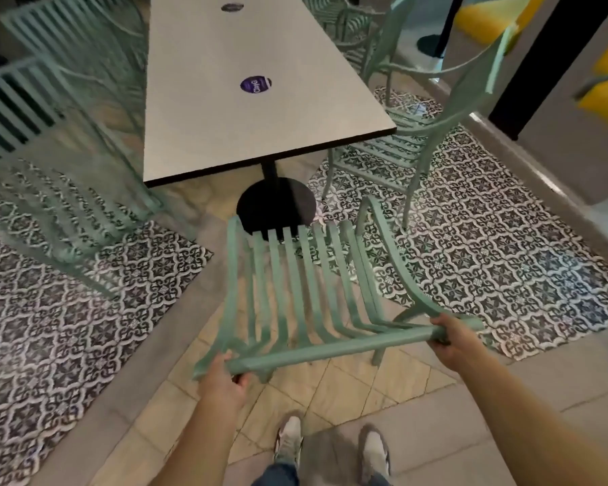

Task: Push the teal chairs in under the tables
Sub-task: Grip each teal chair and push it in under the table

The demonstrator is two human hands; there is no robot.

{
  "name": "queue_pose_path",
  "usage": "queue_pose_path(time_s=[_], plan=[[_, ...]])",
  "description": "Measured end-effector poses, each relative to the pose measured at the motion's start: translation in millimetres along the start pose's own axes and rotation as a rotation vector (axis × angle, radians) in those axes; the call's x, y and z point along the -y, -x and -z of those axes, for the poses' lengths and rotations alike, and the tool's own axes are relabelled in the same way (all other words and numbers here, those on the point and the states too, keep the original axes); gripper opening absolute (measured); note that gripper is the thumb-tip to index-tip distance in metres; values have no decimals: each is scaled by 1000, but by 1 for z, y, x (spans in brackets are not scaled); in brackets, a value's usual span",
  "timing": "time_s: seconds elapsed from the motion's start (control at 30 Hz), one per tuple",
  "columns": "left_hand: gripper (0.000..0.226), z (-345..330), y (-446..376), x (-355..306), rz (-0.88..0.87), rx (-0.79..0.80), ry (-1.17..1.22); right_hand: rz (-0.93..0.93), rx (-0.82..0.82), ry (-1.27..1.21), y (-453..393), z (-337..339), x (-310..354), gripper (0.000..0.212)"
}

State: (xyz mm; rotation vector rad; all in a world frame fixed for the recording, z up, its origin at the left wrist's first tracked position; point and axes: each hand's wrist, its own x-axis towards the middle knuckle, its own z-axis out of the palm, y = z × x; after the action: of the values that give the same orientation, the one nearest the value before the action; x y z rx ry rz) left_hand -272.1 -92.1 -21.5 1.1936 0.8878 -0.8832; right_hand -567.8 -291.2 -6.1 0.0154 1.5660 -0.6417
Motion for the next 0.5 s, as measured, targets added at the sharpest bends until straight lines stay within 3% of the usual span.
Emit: queue_pose_path(time_s=[0.07,0.13,0.23,0.5], plan=[[15,-2,9,13,-10,7,36,-66,29,53,-6,2,15,12],[30,-8,20,27,-114,-63,-49,-69,59,63,-12,4,28,14],[18,-17,25,41,-89,-70,-19,-18,92,88,-19,7,39,17],[31,-25,19,62,-65,-121,4,45,127,177,-40,6,66,8]])
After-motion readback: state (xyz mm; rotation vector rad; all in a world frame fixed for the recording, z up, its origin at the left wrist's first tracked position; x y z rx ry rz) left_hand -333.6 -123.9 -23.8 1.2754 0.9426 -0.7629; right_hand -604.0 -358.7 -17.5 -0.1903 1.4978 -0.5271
